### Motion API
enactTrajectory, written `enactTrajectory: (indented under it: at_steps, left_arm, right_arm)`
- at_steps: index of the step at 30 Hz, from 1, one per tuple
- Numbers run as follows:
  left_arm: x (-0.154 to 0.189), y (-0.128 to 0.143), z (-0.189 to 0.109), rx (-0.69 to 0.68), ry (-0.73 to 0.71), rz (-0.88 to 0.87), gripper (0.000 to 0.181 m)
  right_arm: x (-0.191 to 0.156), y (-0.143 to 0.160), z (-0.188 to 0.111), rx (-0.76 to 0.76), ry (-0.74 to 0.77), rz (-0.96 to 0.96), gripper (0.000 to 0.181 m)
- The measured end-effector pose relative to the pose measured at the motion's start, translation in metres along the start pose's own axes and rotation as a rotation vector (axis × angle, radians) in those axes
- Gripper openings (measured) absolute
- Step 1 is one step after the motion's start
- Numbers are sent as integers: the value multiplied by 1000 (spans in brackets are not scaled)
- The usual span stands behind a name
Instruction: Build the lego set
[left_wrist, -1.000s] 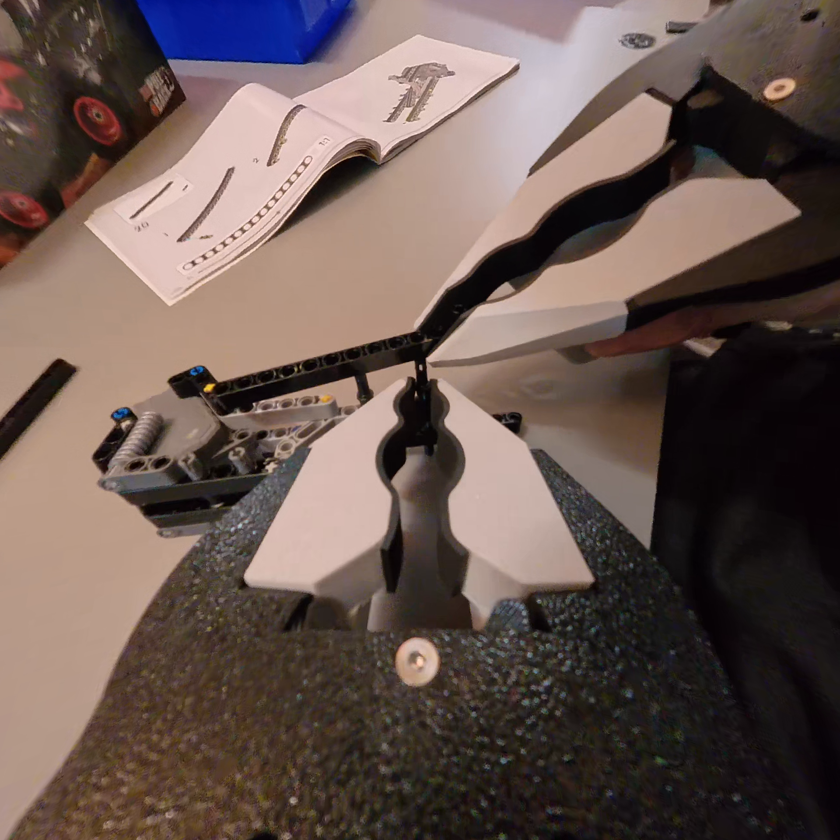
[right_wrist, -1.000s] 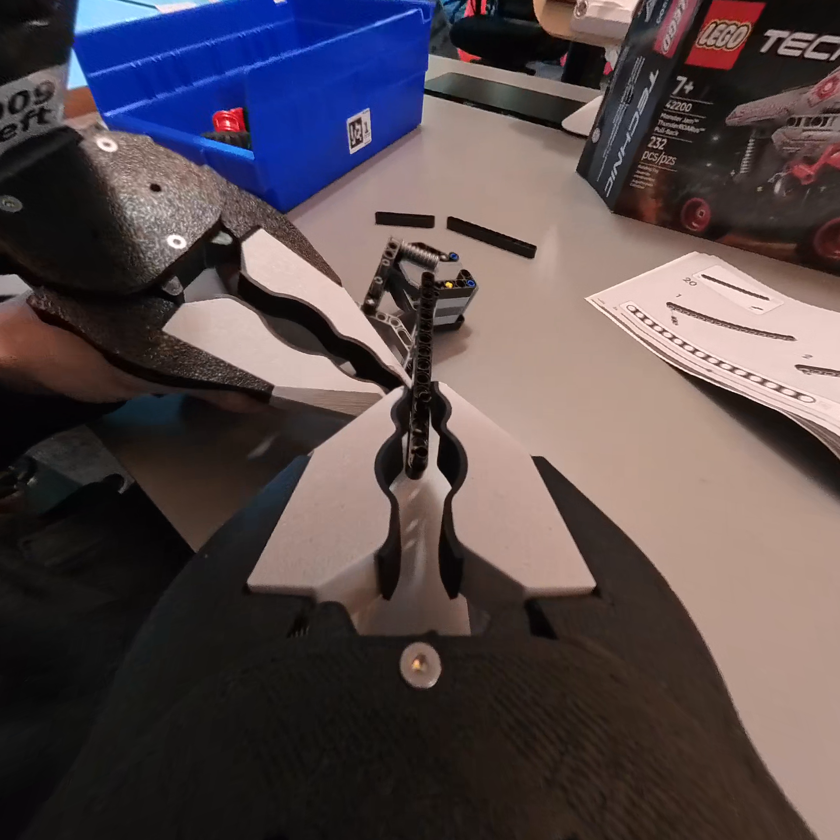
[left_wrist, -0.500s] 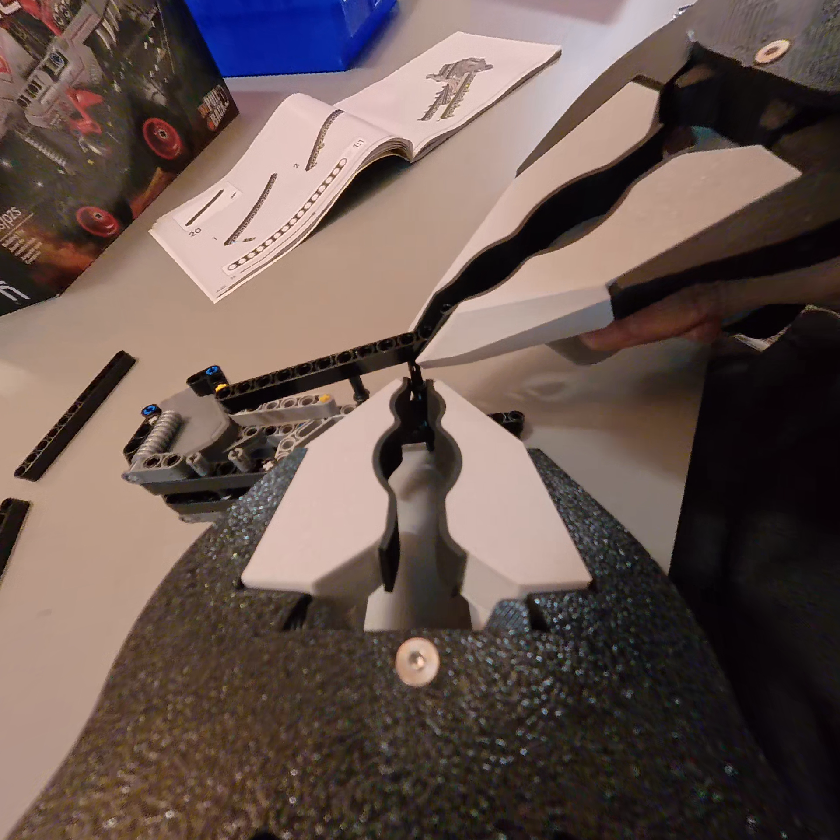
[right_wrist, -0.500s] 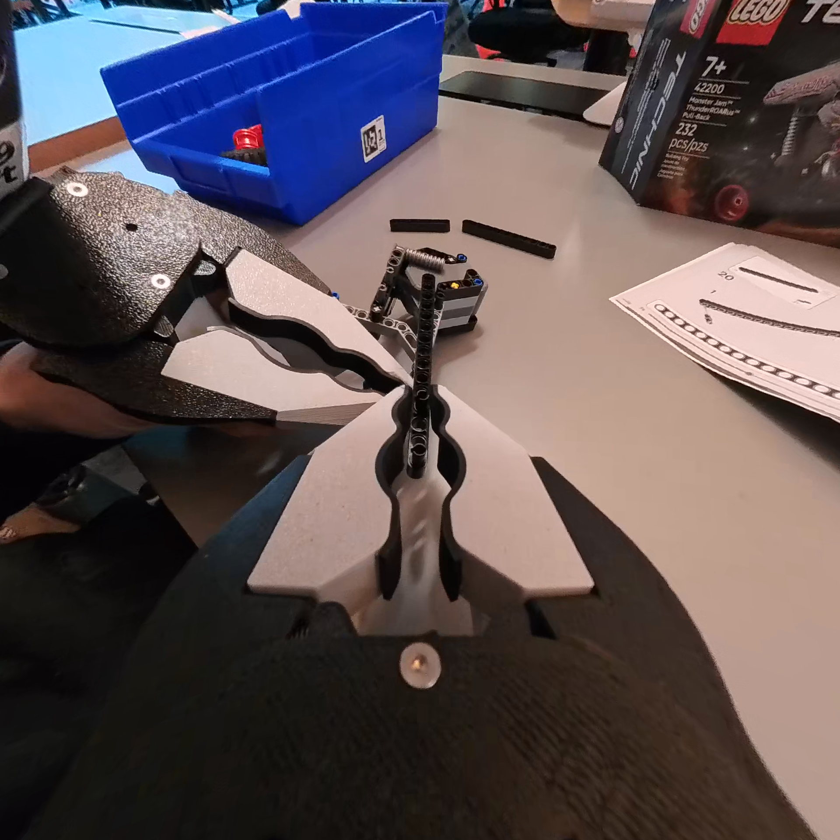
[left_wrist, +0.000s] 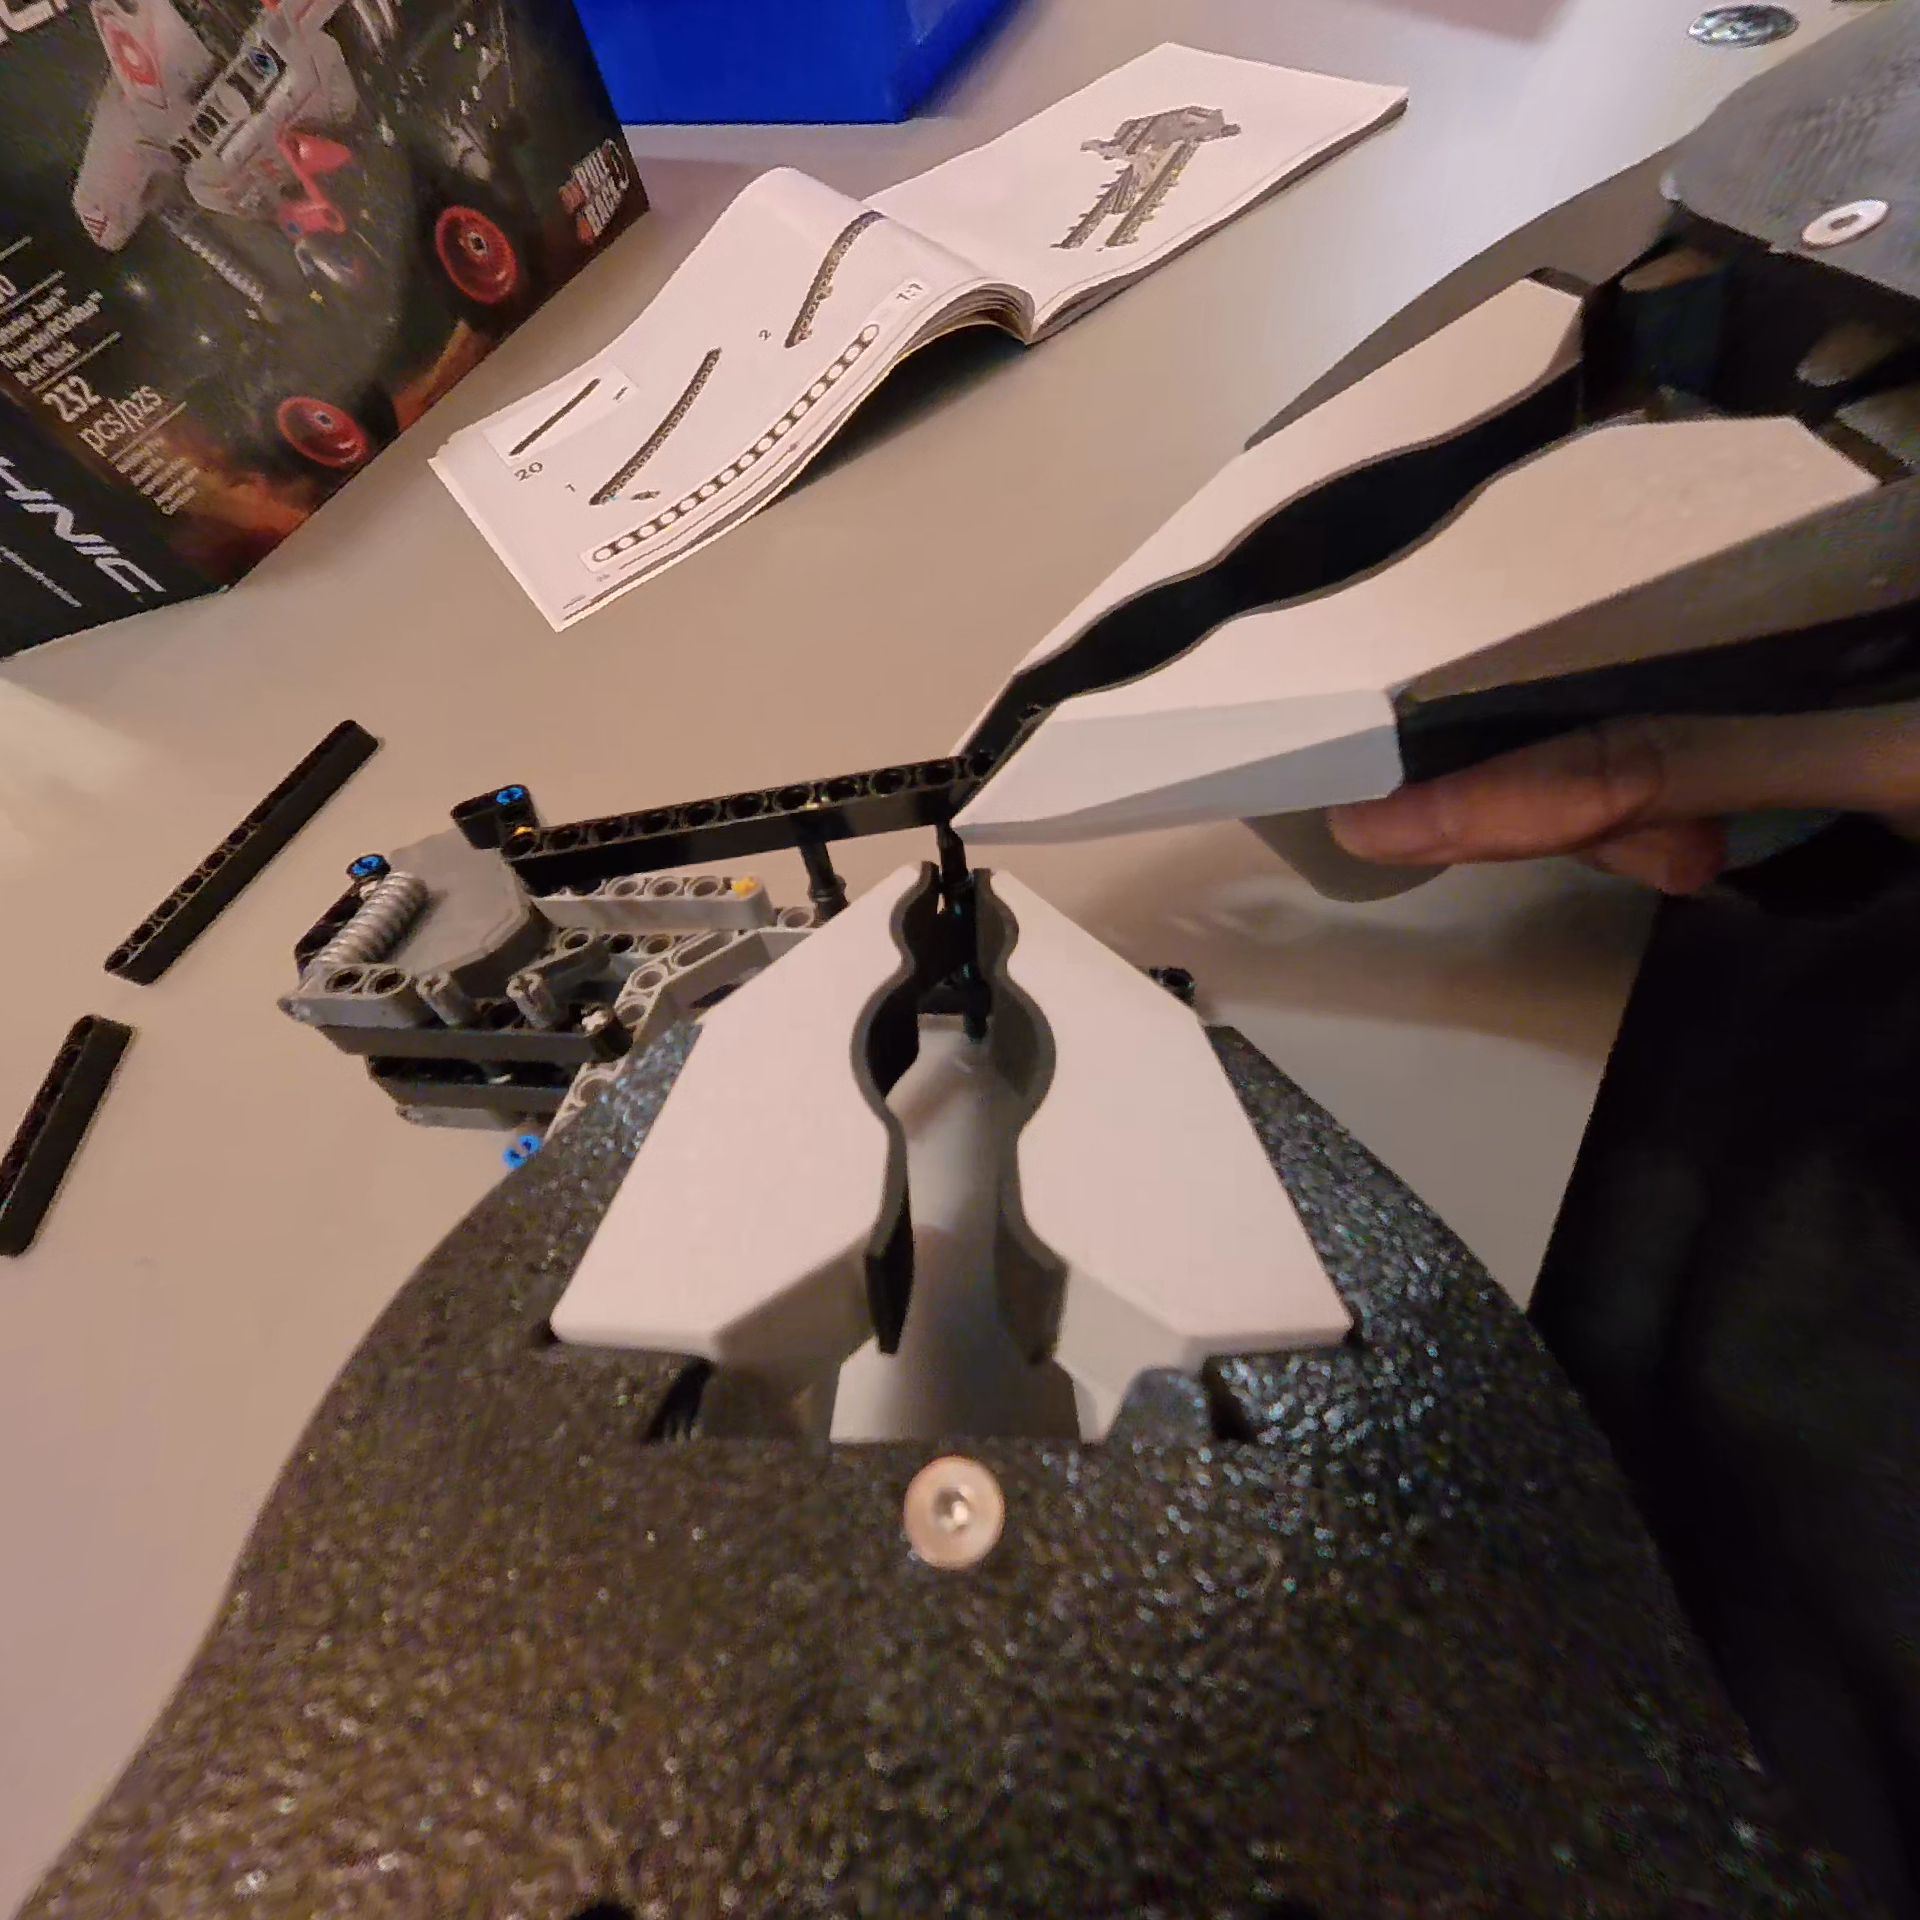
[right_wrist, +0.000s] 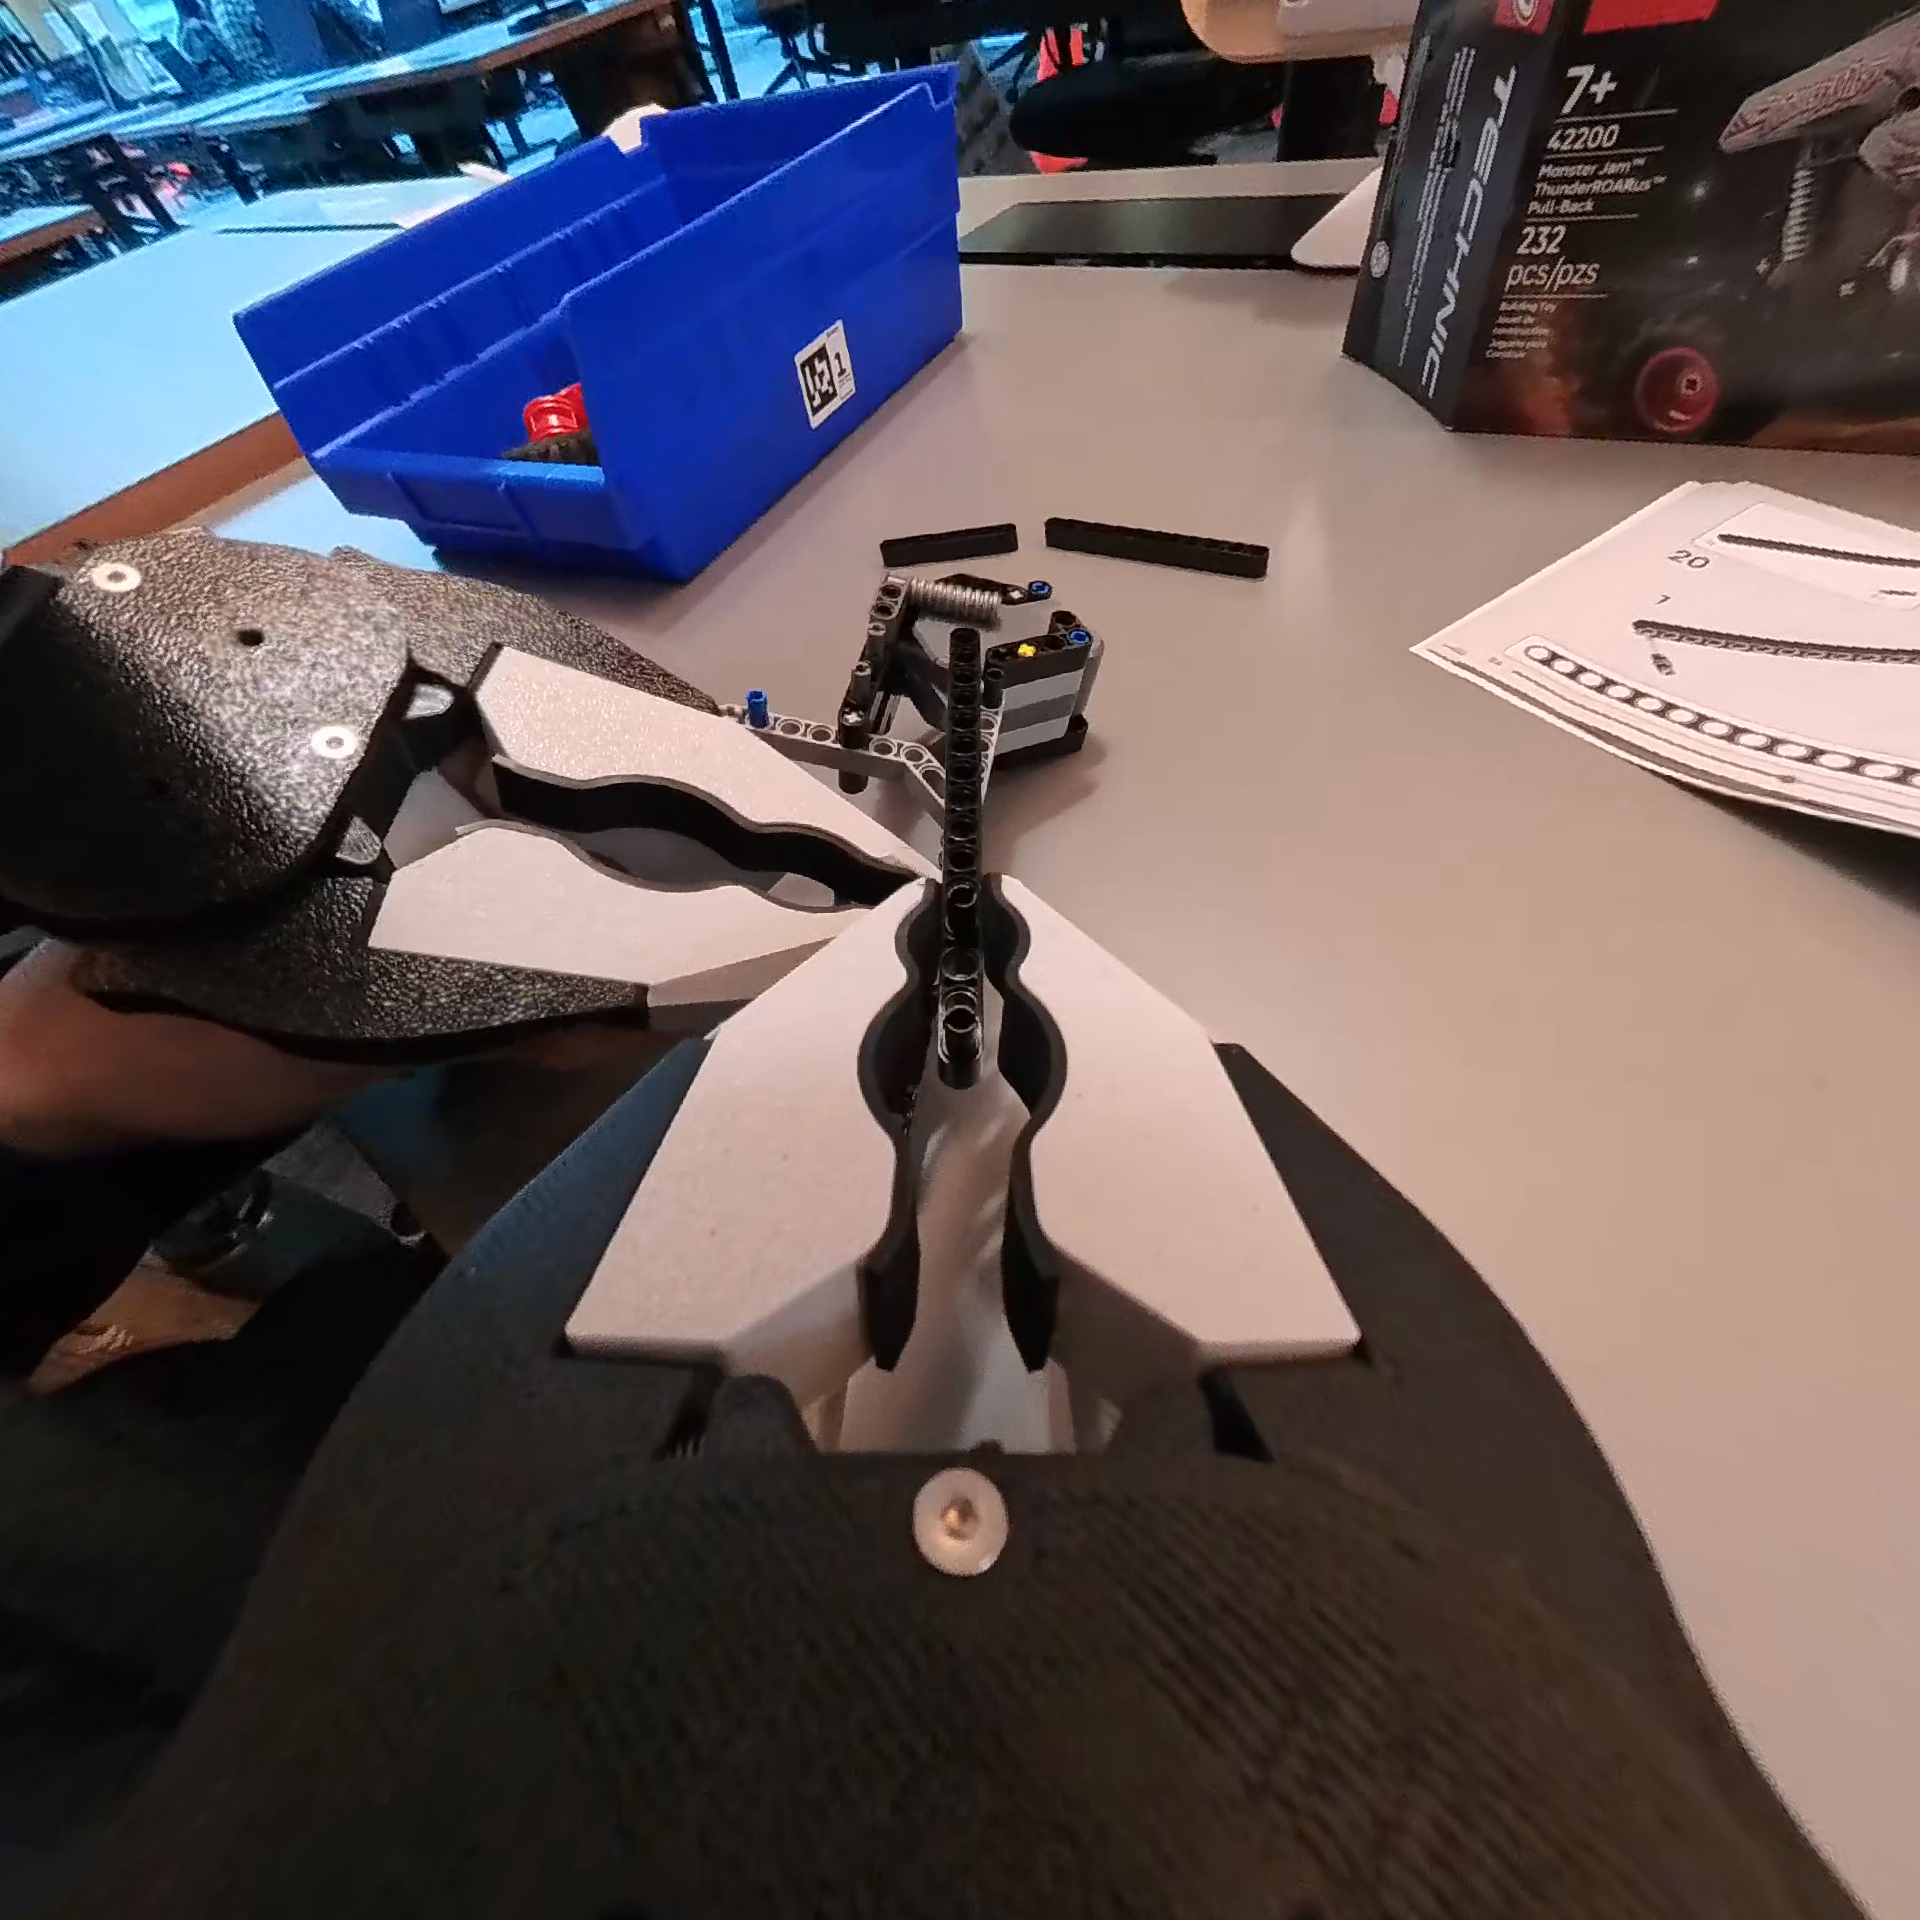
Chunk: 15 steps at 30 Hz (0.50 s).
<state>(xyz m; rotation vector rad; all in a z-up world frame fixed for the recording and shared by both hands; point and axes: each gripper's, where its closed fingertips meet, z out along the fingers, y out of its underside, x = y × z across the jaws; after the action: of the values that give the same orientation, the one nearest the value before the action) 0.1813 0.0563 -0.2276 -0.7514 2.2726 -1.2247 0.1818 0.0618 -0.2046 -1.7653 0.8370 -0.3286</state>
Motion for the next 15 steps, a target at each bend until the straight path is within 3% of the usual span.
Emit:
enactTrajectory:
  at_steps: [3, 5, 7, 15]
  left_arm:
    - [0, 0, 0, 3, 14, -14, 5]
    - [-6, -2, 0, 13, -28, 2, 14]
    - [-3, -2, 0, 16, -26, 48, 5]
    - [-3, -1, -2, 12, -14, 28, 5]
  right_arm:
    - [-1, 0, 0, 1, 13, -24, 5]
    - [-3, 0, 1, 5, 16, -33, 5]
    - [-4, 0, 1, 5, 16, -33, 5]
    - [-6, -2, 1, 1, 44, -119, 6]
